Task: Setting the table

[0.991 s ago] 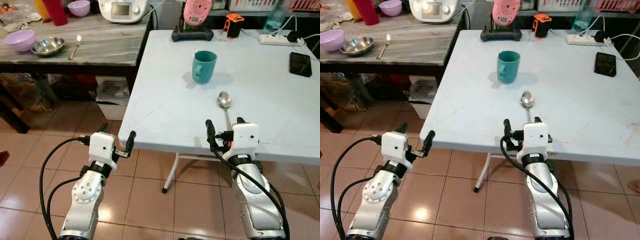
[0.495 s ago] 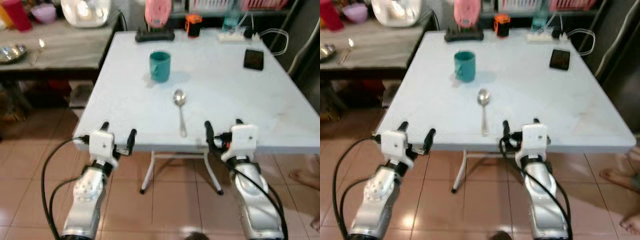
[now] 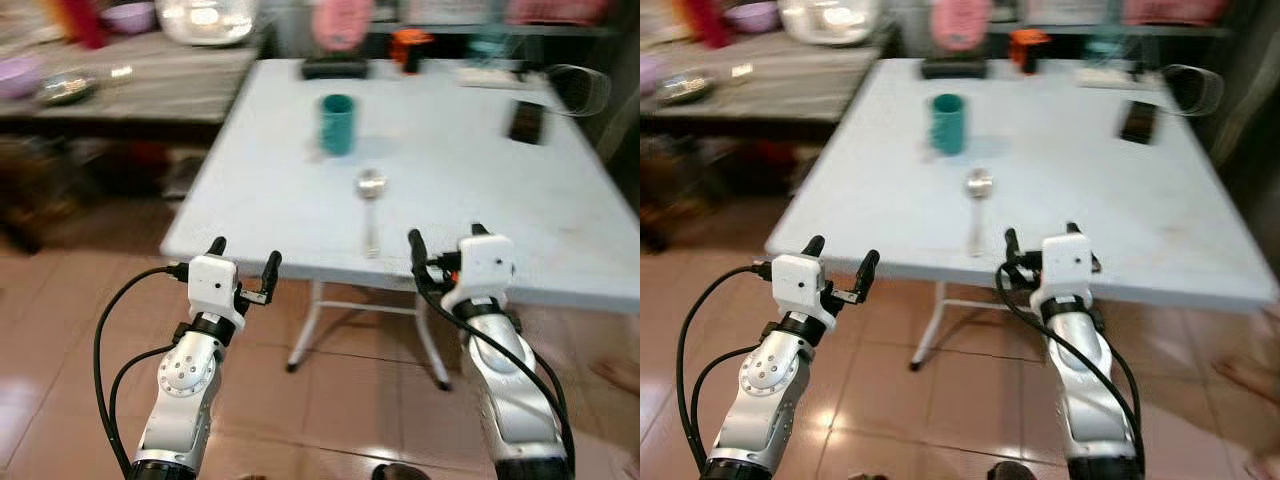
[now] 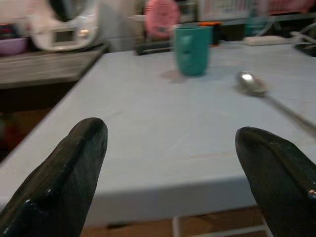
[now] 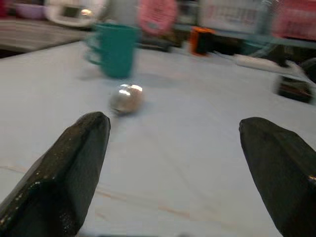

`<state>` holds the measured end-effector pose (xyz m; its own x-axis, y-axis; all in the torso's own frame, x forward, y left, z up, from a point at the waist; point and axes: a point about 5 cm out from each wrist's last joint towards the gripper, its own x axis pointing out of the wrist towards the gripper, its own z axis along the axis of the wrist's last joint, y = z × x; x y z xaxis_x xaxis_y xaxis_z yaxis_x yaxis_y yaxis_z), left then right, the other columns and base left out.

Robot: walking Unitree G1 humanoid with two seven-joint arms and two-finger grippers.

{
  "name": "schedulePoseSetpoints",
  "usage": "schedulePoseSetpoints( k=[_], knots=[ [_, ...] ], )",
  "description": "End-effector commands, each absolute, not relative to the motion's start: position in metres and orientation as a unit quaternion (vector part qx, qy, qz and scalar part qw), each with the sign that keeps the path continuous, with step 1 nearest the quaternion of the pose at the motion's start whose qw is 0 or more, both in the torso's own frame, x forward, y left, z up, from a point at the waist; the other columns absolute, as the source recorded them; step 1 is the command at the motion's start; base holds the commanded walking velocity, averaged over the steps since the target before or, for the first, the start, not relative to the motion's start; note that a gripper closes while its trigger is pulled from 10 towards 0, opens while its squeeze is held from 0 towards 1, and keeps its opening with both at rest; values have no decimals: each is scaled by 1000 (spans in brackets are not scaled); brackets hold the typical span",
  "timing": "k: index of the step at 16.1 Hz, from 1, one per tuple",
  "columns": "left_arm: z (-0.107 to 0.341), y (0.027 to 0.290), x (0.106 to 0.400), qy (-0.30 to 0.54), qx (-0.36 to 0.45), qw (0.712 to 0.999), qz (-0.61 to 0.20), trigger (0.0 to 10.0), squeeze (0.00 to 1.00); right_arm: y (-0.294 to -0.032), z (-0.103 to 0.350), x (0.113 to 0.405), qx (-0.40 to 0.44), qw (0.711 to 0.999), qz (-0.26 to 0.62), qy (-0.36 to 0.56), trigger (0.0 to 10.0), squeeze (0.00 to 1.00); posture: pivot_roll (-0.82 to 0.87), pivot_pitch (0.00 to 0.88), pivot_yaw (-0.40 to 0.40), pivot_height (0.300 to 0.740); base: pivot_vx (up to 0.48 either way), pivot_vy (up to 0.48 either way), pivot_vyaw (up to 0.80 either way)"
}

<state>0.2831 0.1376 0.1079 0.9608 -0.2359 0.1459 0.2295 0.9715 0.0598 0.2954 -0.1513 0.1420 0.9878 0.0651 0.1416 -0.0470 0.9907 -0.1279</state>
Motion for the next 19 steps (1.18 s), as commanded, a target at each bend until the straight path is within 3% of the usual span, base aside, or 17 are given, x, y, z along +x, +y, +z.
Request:
schedulePoseSetpoints(
  k=[1, 6, 10, 16, 19],
  knots=[
    [107, 138, 284, -69, 22, 989, -126, 10000, 0, -154, 144, 299, -56, 995, 24, -75, 10000, 0, -205, 117, 58, 740, 0, 0, 587],
    [110, 132, 284, -75, 6, 984, -163, 10000, 0, -169, 151, 308, -40, 996, -15, -81, 10000, 0, -199, 124, 63, 740, 0, 0, 0],
    [112, 130, 284, -78, 5, 981, -178, 10000, 0, -167, 145, 305, -36, 997, -16, -72, 10000, 0, -202, 121, 65, 740, 0, 0, -655],
    [114, 126, 284, -84, -5, 977, -198, 10000, 0, -169, 147, 305, -40, 996, -19, -77, 10000, 0, -206, 122, 69, 740, 0, 0, 0],
    [115, 125, 283, -87, -7, 976, -201, 10000, 0, -165, 152, 300, -64, 993, -9, -97, 10000, 0, -209, 121, 67, 740, 340, 0, 0]
  ],
)
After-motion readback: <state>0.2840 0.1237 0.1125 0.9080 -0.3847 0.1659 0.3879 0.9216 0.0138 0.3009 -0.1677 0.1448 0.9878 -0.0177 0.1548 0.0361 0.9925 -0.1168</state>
